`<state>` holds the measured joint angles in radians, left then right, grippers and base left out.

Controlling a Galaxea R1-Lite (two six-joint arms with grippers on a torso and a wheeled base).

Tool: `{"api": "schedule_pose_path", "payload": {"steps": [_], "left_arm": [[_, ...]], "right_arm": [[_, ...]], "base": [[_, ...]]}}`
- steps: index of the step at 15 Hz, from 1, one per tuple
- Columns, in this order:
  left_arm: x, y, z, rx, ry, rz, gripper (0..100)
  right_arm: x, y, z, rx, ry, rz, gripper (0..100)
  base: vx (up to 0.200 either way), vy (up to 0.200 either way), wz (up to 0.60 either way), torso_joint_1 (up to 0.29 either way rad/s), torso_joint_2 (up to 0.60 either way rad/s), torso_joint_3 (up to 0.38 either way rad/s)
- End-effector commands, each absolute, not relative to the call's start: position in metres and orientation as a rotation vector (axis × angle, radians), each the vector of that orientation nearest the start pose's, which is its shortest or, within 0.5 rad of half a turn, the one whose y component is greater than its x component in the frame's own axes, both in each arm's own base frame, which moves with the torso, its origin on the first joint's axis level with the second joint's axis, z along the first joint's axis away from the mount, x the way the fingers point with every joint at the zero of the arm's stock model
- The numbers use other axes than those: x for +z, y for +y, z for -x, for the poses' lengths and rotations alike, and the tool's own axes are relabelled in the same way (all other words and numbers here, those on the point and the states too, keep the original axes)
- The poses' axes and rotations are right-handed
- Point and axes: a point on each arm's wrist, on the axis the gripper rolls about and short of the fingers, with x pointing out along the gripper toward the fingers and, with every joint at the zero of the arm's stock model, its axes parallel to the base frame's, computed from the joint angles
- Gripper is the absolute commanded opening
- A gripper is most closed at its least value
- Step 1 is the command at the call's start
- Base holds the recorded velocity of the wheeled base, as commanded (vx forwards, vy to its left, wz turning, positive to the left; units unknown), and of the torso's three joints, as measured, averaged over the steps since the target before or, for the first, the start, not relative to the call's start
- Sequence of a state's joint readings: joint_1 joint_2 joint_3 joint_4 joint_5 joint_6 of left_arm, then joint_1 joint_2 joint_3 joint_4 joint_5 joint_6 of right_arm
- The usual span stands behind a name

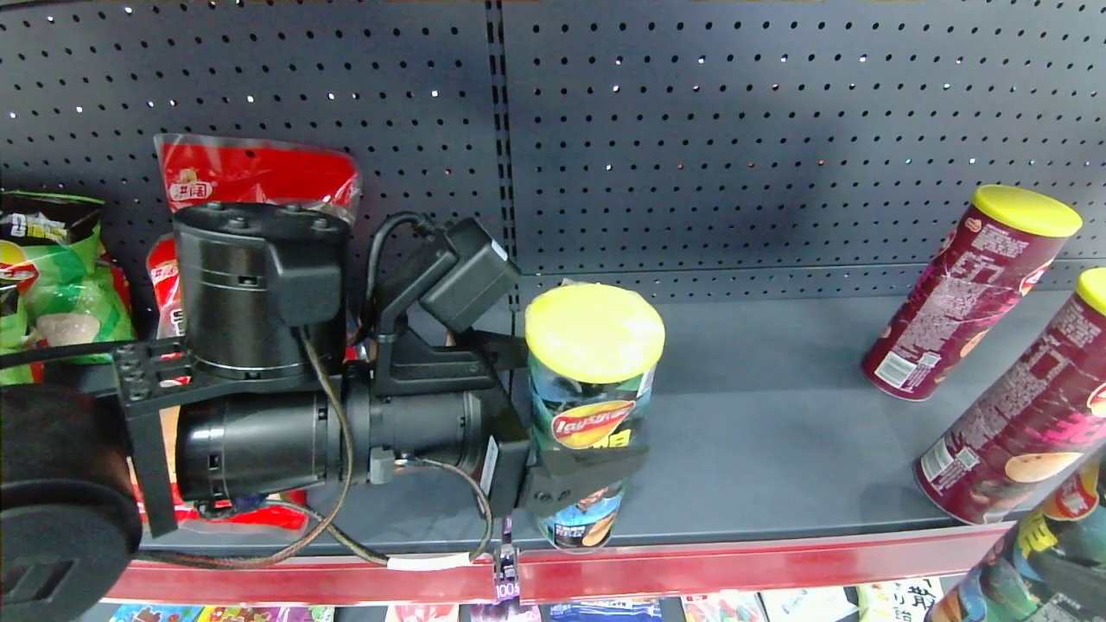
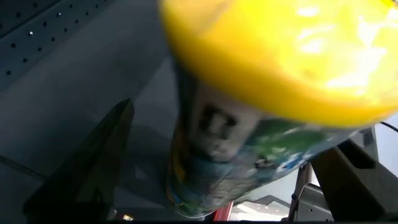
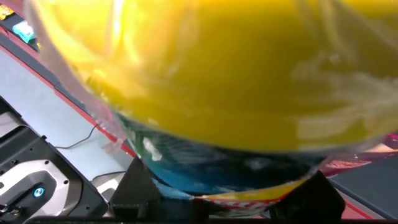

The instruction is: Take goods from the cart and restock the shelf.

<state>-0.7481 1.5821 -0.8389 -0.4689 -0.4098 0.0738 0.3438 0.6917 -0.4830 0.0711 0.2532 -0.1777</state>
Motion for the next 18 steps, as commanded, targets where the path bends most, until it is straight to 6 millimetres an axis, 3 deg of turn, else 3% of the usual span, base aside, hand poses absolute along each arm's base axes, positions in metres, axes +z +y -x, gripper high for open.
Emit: {"api": "schedule_pose_path", "payload": {"steps": [1, 4, 7, 11, 18], "left_arm": [[0.208, -0.19, -0.196, -1.129, 0.238, -0.113, 100], [0.196, -0.16, -0.189, -1.062, 0.25, -0.106, 100], [0.191, -0.129, -0.17, -1.002, 0.253, -0.097, 100], [0.189, -0.112, -0.154, -0.973, 0.244, -0.091, 100], [0.19, -0.104, -0.148, -0.947, 0.228, -0.087, 100]], "right_arm": [[0.21, 0.027, -0.06, 0.619, 0.245, 0.186, 0], [0.224, 0.034, -0.079, 0.63, 0.262, 0.187, 0], [0.235, 0.053, -0.111, 0.69, 0.284, 0.19, 0], [0.247, 0.077, -0.164, 0.693, 0.223, 0.193, 0], [0.262, 0.118, -0.171, 0.798, 0.186, 0.216, 0]], "base": [[0.0, 0.0, 0.0, 0.0, 0.0, 0.0], [0.0, 0.0, 0.0, 0.0, 0.0, 0.0], [0.0, 0.0, 0.0, 0.0, 0.0, 0.0], [0.0, 0.0, 0.0, 0.0, 0.0, 0.0], [0.0, 0.0, 0.0, 0.0, 0.0, 0.0]]}}
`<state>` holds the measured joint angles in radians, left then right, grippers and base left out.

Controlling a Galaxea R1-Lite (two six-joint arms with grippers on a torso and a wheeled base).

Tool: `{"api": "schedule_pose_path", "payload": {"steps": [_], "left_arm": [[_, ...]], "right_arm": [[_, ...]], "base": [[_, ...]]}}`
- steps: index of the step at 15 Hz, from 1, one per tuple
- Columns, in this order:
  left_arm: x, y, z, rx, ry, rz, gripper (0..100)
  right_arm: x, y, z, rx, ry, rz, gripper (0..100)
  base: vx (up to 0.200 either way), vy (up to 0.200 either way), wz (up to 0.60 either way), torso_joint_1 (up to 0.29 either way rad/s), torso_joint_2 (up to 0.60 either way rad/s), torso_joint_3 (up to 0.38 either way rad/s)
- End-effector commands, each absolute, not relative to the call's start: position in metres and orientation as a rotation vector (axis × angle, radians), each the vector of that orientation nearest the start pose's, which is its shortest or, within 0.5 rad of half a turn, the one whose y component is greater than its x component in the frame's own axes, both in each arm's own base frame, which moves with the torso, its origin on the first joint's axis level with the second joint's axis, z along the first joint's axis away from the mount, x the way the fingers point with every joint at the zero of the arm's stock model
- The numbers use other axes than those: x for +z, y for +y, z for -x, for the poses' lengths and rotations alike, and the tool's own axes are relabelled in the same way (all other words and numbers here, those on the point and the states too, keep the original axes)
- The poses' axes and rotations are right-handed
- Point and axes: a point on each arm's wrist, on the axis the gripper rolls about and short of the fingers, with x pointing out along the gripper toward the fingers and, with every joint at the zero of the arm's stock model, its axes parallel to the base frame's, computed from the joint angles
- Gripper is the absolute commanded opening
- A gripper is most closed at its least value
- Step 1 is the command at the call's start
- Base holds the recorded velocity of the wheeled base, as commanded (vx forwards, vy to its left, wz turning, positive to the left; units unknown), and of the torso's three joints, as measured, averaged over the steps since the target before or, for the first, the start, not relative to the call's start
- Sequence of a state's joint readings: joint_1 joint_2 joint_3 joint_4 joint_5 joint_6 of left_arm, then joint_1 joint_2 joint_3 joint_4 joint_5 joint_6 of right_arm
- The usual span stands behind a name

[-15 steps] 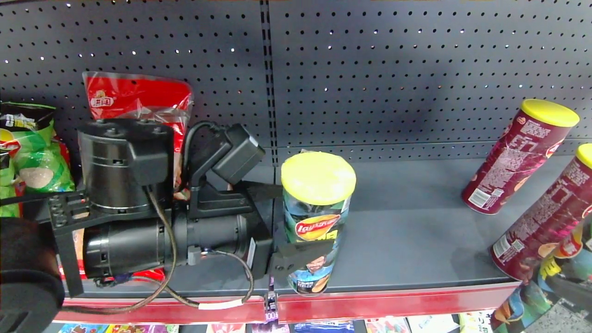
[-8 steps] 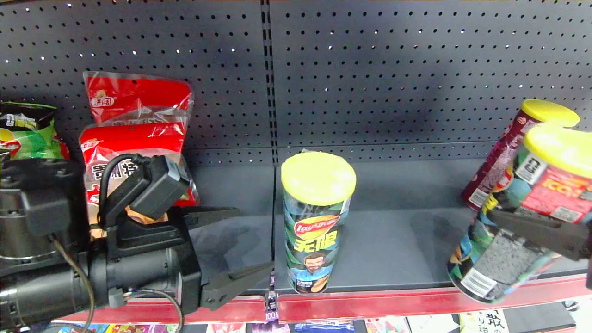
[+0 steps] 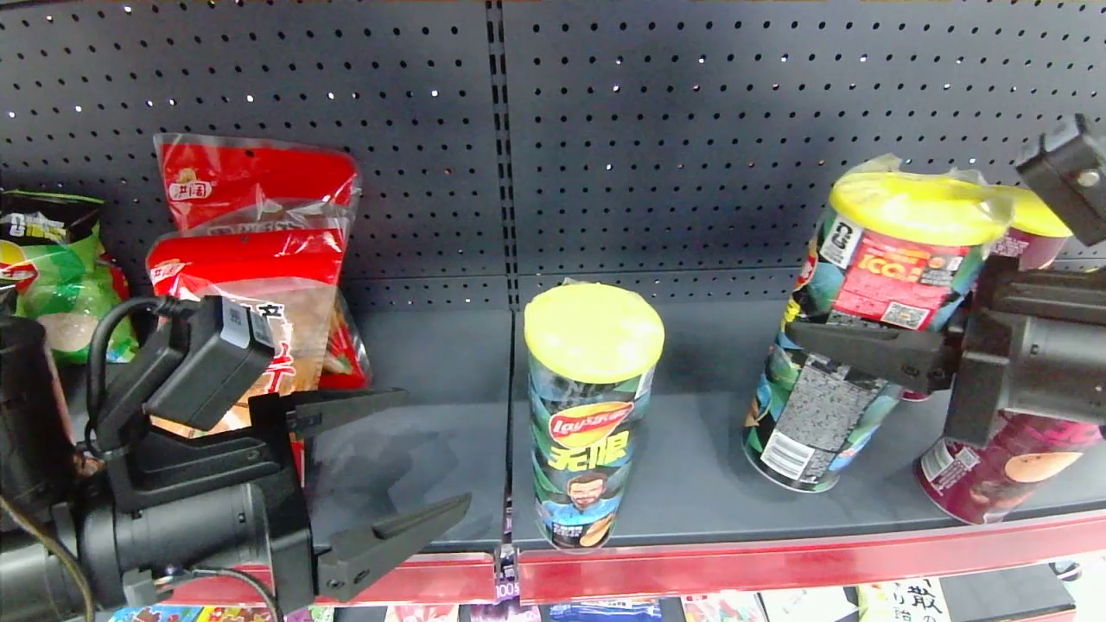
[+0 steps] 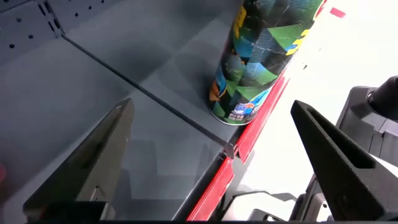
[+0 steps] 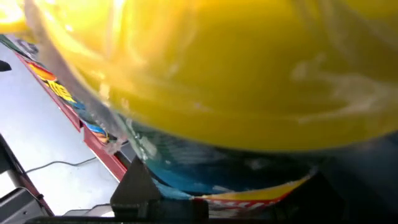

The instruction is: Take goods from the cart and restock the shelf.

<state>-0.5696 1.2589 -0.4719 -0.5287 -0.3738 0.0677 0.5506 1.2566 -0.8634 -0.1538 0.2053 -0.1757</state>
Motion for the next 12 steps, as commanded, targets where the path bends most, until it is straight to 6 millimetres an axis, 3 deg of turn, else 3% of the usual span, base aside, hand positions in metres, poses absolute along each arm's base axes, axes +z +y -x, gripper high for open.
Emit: {"api": "schedule_pose_path", "payload": {"steps": [1, 8, 12], "left_arm": [[0.191, -0.104, -0.147, -0.941, 0.222, -0.088, 100], [0.188, -0.09, -0.131, -0.846, 0.207, -0.098, 100], [0.188, -0.085, -0.128, -0.822, 0.203, -0.097, 100]], "right_arm": [[0.263, 0.123, -0.177, 0.798, 0.19, 0.217, 0], [0.264, 0.167, -0.246, 0.797, 0.147, 0.196, 0], [0.26, 0.188, -0.271, 0.81, 0.143, 0.187, 0]], "base": [[0.0, 0.0, 0.0, 0.0, 0.0, 0.0], [0.0, 0.0, 0.0, 0.0, 0.0, 0.0], [0.0, 0.0, 0.0, 0.0, 0.0, 0.0]]}}
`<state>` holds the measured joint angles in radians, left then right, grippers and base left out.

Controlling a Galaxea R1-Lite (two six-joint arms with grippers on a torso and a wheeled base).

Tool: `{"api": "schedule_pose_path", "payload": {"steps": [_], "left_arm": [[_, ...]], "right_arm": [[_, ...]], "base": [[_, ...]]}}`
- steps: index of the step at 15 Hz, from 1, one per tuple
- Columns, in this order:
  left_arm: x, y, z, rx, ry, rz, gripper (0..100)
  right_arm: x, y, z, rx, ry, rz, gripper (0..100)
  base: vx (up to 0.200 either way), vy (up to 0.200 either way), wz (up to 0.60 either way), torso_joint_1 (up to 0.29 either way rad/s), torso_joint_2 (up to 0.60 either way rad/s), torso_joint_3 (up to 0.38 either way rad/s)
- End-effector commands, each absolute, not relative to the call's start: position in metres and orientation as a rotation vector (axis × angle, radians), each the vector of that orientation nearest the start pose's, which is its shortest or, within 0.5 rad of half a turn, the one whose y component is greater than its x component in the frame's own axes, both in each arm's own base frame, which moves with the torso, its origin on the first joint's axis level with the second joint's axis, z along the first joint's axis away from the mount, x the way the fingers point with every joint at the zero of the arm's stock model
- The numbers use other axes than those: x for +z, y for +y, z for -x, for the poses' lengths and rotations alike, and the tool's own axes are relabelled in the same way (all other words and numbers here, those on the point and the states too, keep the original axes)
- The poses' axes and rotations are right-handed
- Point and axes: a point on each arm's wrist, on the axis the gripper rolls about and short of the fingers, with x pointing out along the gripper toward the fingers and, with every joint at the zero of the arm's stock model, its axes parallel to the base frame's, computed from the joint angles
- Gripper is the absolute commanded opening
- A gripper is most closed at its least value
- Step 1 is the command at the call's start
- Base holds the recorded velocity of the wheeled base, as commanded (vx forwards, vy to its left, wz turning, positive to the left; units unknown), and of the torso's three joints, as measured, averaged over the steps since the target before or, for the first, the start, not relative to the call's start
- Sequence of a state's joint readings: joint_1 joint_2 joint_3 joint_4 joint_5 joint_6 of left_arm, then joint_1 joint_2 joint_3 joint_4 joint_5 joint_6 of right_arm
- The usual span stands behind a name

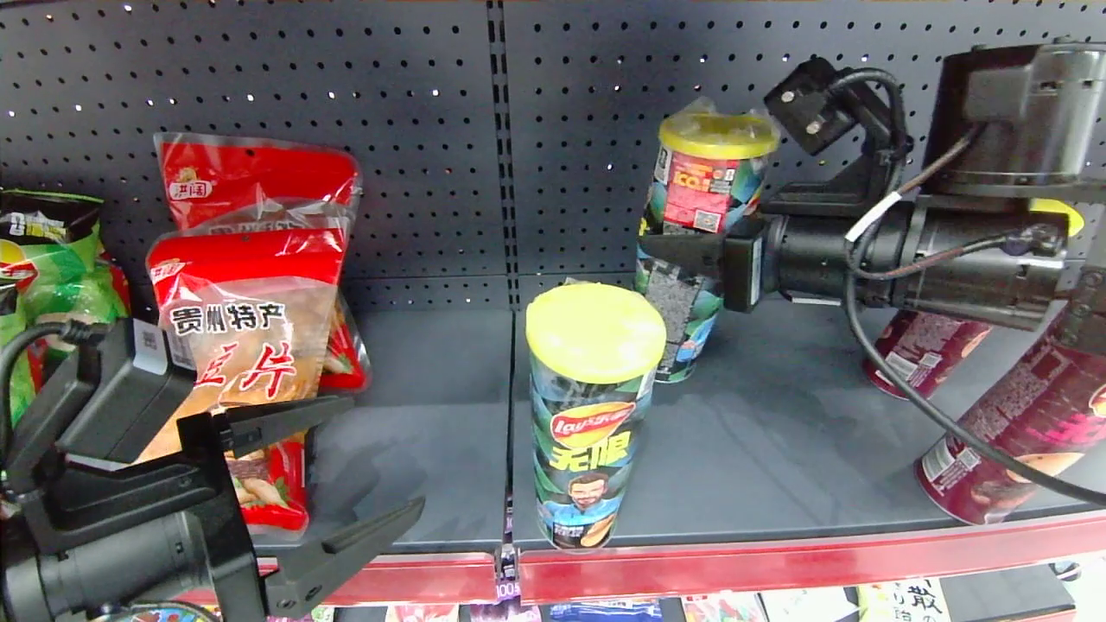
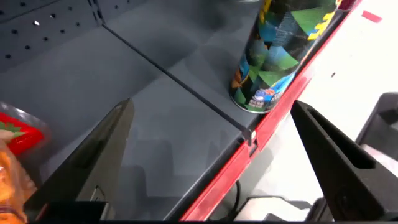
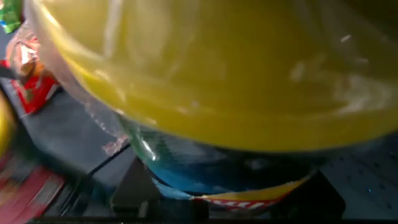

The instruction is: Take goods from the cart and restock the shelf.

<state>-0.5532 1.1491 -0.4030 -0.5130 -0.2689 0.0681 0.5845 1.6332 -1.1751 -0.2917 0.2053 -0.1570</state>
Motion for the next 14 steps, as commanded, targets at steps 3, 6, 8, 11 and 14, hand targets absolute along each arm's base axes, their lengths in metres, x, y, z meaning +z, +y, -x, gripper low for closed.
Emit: {"api": "schedule_pose_path", "payload": {"steps": [3, 6, 8, 11, 14], "left_arm": [[0.191, -0.086, -0.129, -0.82, 0.191, -0.094, 100], [0.191, -0.086, -0.129, -0.817, 0.19, -0.094, 100], [0.191, -0.086, -0.129, -0.817, 0.19, -0.094, 100], [0.191, -0.086, -0.13, -0.817, 0.191, -0.095, 100], [0.191, -0.086, -0.13, -0.817, 0.193, -0.095, 100]], "right_arm": [[0.251, 0.196, -0.277, 0.852, 0.166, 0.189, 0], [0.241, 0.203, -0.282, 0.872, 0.194, 0.193, 0], [0.239, 0.208, -0.285, 0.878, 0.195, 0.194, 0], [0.242, 0.217, -0.293, 0.885, 0.177, 0.19, 0], [0.241, 0.229, -0.294, 0.902, 0.199, 0.132, 0]], "base": [[0.0, 0.0, 0.0, 0.0, 0.0, 0.0], [0.0, 0.0, 0.0, 0.0, 0.0, 0.0], [0.0, 0.0, 0.0, 0.0, 0.0, 0.0], [0.0, 0.0, 0.0, 0.0, 0.0, 0.0], [0.0, 0.0, 0.0, 0.0, 0.0, 0.0]]}}
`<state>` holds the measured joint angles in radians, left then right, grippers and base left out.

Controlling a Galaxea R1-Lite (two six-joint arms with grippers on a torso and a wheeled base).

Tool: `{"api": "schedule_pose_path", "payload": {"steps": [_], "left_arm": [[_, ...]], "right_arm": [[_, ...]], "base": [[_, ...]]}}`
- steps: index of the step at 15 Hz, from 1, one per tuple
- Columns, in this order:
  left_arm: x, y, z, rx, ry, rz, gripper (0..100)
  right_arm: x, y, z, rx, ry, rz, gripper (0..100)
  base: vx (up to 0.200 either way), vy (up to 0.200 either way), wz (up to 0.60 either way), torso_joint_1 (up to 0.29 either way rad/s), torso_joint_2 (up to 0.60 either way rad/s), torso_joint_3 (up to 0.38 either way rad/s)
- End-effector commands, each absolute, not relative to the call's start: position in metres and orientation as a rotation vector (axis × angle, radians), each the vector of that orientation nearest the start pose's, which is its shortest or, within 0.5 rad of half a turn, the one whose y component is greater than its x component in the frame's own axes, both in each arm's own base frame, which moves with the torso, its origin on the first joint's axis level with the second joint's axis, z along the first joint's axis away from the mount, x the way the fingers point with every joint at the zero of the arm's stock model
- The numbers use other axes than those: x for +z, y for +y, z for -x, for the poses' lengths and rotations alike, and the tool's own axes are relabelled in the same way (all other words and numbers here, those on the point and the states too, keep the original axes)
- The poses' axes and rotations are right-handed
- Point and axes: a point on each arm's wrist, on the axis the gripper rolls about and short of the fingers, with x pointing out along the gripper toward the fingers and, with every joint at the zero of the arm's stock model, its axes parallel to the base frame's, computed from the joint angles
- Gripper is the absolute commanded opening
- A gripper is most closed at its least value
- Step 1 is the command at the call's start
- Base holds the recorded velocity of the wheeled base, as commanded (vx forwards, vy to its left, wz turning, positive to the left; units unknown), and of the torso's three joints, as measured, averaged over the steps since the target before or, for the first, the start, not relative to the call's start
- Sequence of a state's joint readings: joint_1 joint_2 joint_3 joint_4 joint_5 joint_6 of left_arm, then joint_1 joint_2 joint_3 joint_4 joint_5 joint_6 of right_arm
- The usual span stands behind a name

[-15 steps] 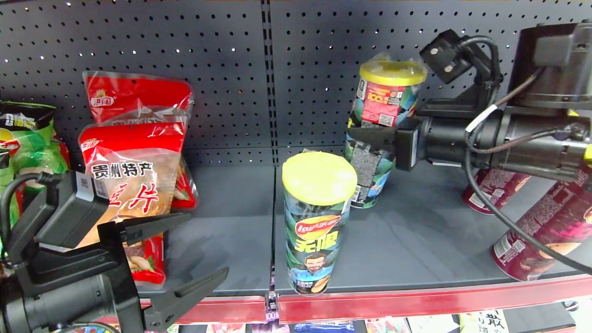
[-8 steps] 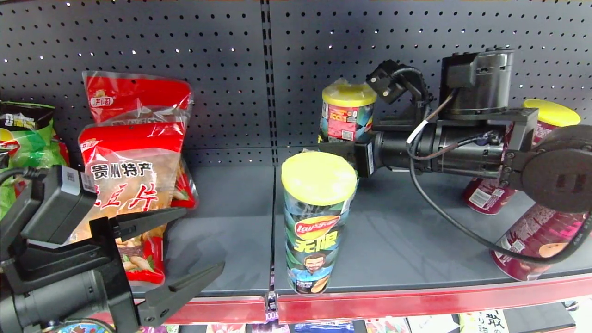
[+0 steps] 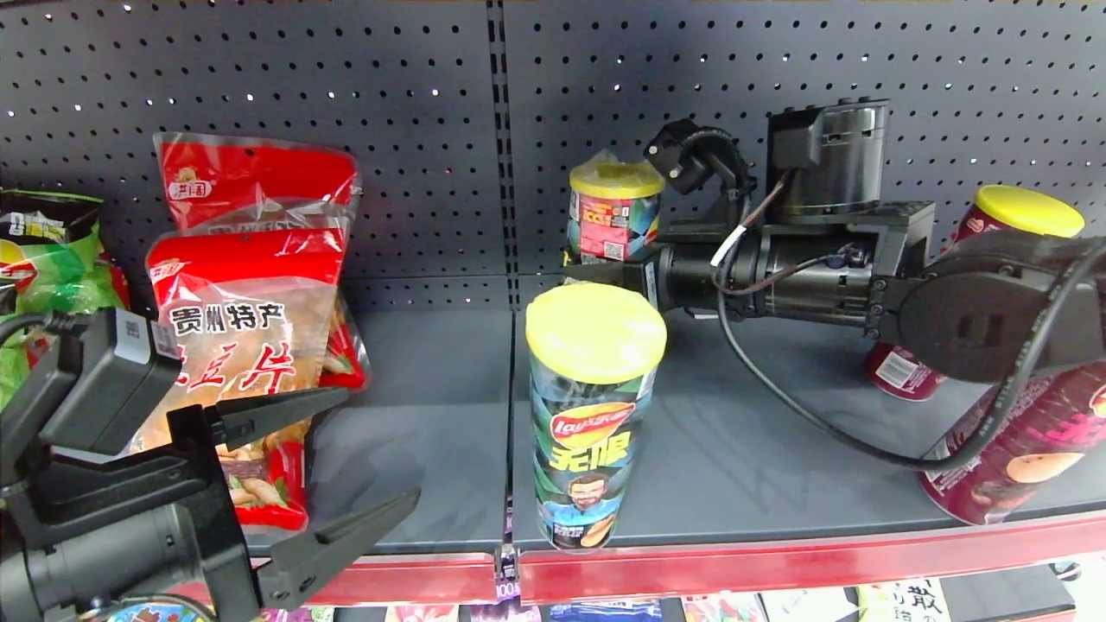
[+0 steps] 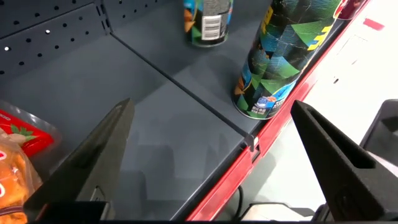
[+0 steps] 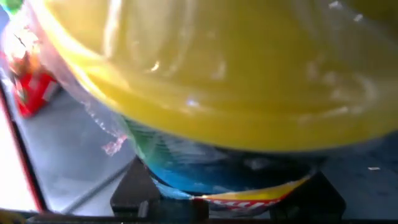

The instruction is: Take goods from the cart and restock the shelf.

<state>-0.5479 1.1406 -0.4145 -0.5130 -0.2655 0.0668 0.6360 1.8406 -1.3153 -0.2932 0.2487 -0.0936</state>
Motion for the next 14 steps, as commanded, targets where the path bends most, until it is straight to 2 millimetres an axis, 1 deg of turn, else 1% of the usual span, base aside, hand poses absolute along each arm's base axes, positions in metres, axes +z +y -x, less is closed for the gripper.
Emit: {"api": "schedule_pose_path", "payload": {"steps": [1, 4, 7, 10, 11, 13, 14], "left_arm": [[0.191, -0.086, -0.13, -0.817, 0.193, -0.093, 100], [0.191, -0.086, -0.13, -0.817, 0.193, -0.095, 100], [0.191, -0.086, -0.13, -0.817, 0.193, -0.095, 100], [0.191, -0.086, -0.13, -0.817, 0.193, -0.095, 100], [0.191, -0.086, -0.13, -0.817, 0.193, -0.095, 100], [0.191, -0.086, -0.13, -0.817, 0.191, -0.095, 100], [0.191, -0.086, -0.13, -0.817, 0.193, -0.095, 100]], "right_arm": [[0.237, 0.232, -0.296, 0.903, 0.211, 0.129, 0], [0.233, 0.234, -0.298, 0.905, 0.22, 0.135, 0], [0.232, 0.231, -0.299, 0.898, 0.221, 0.141, 0], [0.222, 0.228, -0.298, 0.896, 0.251, 0.158, 0], [0.22, 0.227, -0.297, 0.897, 0.256, 0.166, 100], [0.223, 0.225, -0.294, 0.893, 0.245, 0.164, 100], [0.227, 0.223, -0.292, 0.889, 0.232, 0.164, 100]], "base": [[0.0, 0.0, 0.0, 0.0, 0.0, 0.0], [0.0, 0.0, 0.0, 0.0, 0.0, 0.0], [0.0, 0.0, 0.0, 0.0, 0.0, 0.0], [0.0, 0.0, 0.0, 0.0, 0.0, 0.0], [0.0, 0.0, 0.0, 0.0, 0.0, 0.0], [0.0, 0.0, 0.0, 0.0, 0.0, 0.0], [0.0, 0.0, 0.0, 0.0, 0.0, 0.0]]}}
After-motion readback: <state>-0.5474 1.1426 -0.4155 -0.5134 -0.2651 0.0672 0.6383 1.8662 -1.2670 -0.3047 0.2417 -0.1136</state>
